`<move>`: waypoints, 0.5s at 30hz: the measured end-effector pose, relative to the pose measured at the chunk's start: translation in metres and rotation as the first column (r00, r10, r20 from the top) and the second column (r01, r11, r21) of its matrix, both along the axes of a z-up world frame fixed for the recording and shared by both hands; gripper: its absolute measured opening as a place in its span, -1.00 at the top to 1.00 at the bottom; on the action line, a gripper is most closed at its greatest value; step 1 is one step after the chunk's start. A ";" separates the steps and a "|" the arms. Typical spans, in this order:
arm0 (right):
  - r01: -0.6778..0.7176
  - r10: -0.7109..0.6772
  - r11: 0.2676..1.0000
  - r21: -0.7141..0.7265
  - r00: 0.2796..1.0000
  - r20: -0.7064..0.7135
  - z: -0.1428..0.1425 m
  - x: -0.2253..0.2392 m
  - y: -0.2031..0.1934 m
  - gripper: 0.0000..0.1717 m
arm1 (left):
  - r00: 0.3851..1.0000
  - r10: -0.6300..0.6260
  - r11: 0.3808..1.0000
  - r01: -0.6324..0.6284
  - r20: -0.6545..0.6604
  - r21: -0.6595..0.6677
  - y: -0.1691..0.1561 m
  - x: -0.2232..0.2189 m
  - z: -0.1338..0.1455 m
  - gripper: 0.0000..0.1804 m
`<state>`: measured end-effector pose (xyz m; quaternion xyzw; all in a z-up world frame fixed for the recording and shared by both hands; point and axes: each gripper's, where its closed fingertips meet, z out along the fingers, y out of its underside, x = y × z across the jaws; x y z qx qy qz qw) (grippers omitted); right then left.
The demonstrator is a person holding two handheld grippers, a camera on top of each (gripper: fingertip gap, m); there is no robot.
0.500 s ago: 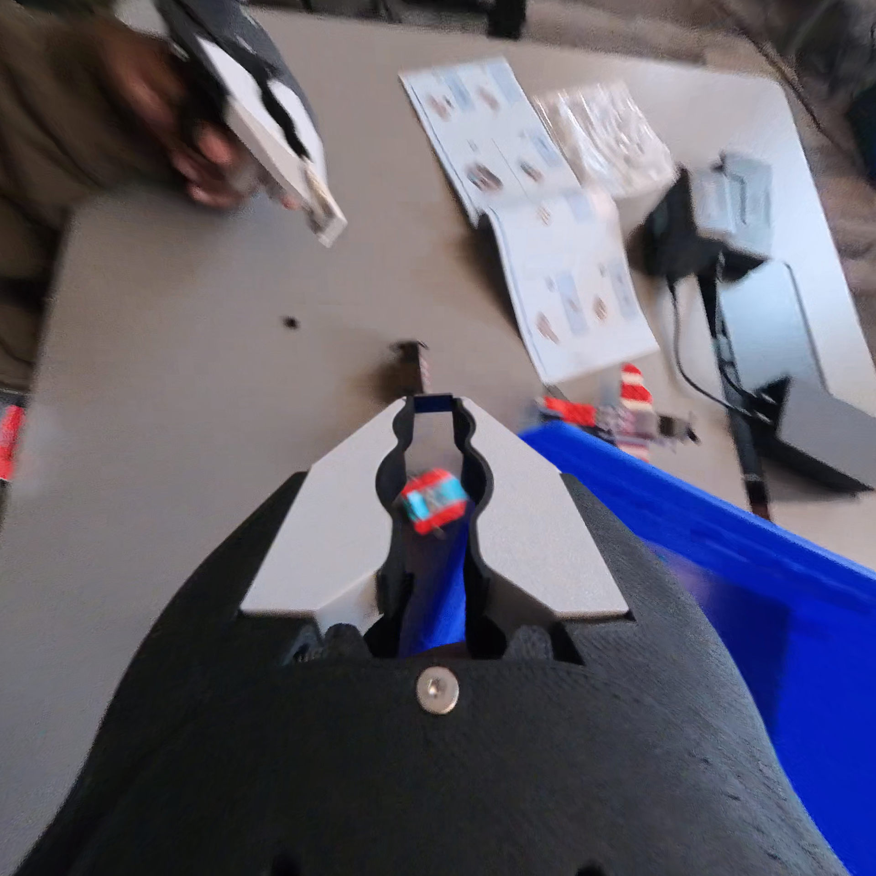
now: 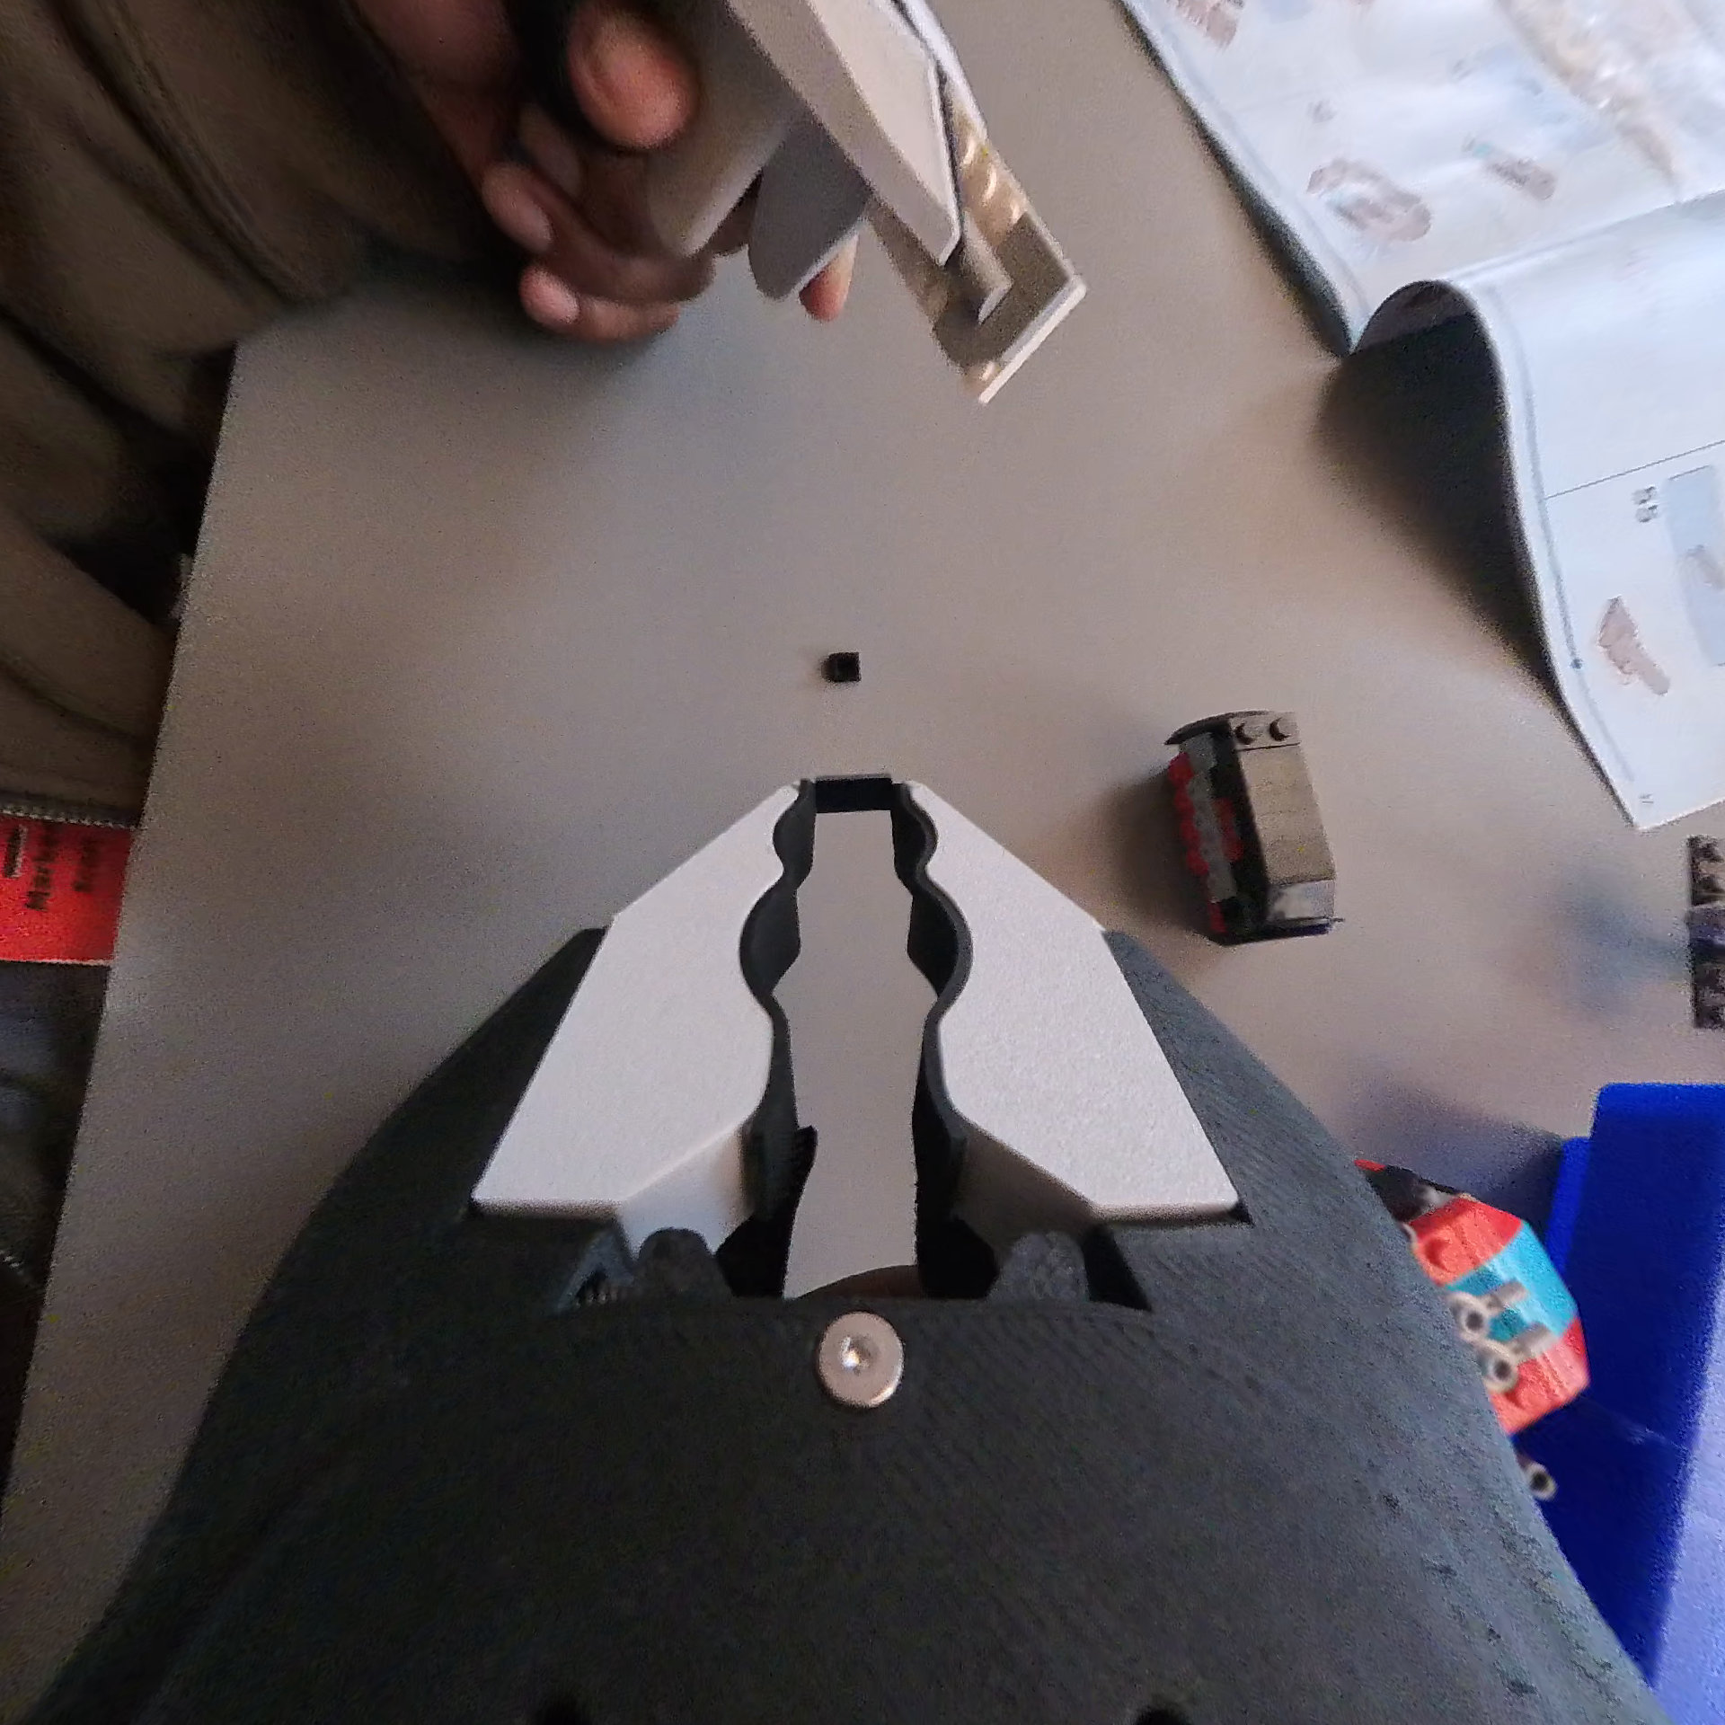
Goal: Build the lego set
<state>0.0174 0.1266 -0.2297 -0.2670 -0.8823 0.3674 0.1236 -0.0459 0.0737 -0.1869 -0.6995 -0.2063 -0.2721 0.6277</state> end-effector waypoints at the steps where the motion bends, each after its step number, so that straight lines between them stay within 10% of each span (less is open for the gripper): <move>1: -0.002 0.002 1.000 0.010 1.000 0.007 -0.004 0.000 -0.001 0.79 | 1.000 0.000 1.000 0.000 0.001 -0.001 0.000 0.000 0.000 0.89; 15: -0.031 0.027 0.990 0.137 0.999 0.025 -0.037 0.000 0.003 0.79 | 1.000 0.003 1.000 -0.003 0.017 -0.004 0.001 -0.002 -0.001 0.89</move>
